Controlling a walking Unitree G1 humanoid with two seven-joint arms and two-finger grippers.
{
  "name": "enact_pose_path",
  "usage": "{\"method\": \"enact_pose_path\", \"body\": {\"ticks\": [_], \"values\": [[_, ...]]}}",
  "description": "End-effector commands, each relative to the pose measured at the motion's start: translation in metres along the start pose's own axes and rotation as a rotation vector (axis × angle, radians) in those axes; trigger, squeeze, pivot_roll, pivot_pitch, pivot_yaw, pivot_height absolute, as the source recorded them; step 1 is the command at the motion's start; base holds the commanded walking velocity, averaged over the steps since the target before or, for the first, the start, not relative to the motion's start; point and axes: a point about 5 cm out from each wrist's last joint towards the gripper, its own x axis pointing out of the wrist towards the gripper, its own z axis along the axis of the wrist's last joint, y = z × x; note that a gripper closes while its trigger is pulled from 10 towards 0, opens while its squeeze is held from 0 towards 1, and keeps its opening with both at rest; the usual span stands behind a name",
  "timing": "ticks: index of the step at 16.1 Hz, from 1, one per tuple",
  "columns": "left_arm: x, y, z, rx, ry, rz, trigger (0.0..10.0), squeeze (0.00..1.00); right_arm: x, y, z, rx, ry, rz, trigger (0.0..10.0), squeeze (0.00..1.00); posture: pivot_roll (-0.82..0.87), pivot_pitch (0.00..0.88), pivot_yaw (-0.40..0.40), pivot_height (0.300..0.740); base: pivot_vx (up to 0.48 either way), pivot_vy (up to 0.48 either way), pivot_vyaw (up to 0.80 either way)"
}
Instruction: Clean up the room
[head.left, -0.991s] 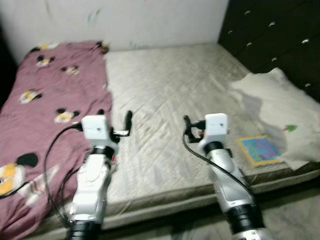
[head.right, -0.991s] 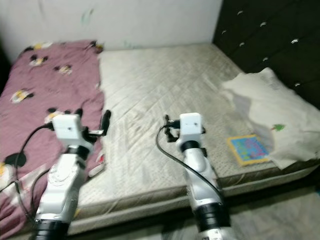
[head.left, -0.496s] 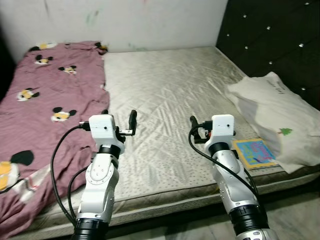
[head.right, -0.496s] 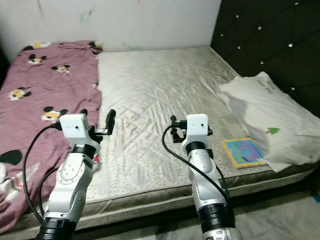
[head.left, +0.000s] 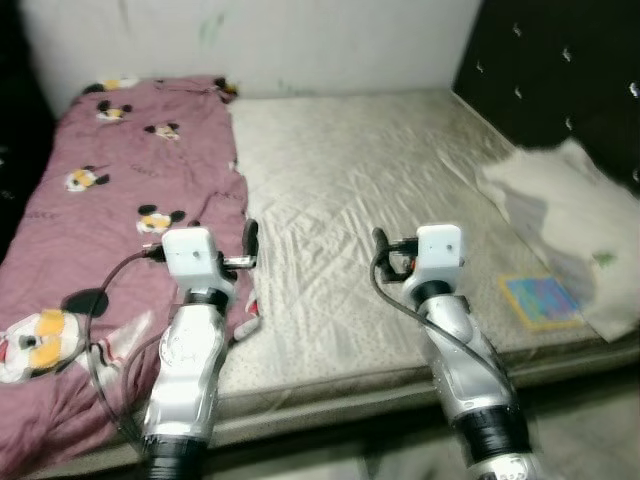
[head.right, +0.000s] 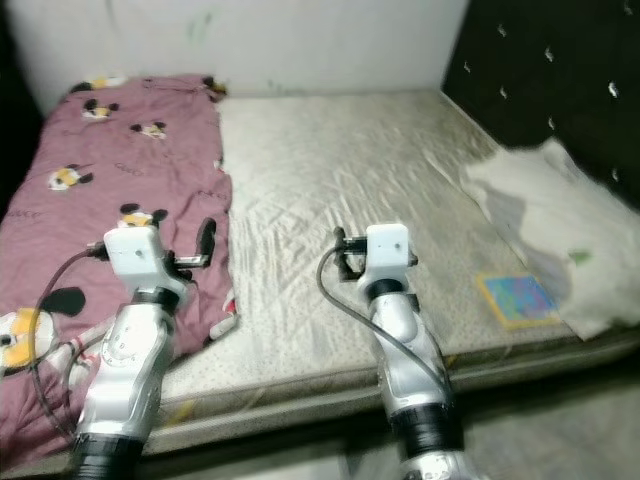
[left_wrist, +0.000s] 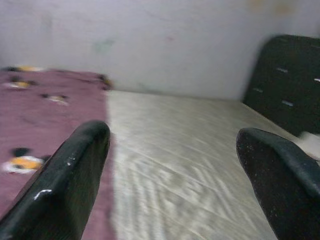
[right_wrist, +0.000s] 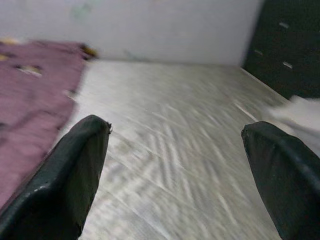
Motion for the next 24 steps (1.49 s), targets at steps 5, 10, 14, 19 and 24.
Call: {"method": "enact_pose_path", "body": {"ticks": [5, 10, 14, 19, 24], "values": [[0.0019, 0.0049, 0.0027, 0.008, -0.006, 0.016, 10.0, 0.00, 0.0015, 0.0037, 0.0021, 0.008, -0.004, 0.010, 10.0, 0.00, -0.09, 0.050, -0.033, 0.740, 0.000, 0.480, 0.00], [0.0024, 0.0056, 0.0040, 0.017, -0.019, 0.020, 10.0, 0.00, 0.0021, 0.0041, 0.0012, 0.006, -0.001, 0.014, 10.0, 0.00, -0.09, 0.046, -0.033, 0.740, 0.000, 0.480, 0.00], [0.0016, 0.0018, 0.0091, 0.029, -0.059, -0.042, 10.0, 0.00, 0.0021, 0.0054, 0.0005, 0.001, -0.001, 0.025, 10.0, 0.00, -0.09, 0.039, -0.032, 0.740, 0.000, 0.000, 0.00], [0.0008, -0.0010, 0.0074, 0.023, -0.054, -0.072, 10.0, 0.00, 0.0019, 0.0060, -0.0003, 0.003, 0.003, 0.029, 10.0, 0.00, -0.09, 0.036, -0.030, 0.740, 0.166, 0.000, 0.00], [0.0001, -0.0012, 0.0075, 0.023, -0.055, -0.082, 10.0, 0.00, 0.0017, 0.0068, -0.0004, 0.005, 0.002, 0.031, 10.0, 0.00, -0.08, 0.036, -0.029, 0.740, 0.307, 0.000, 0.00]]}}
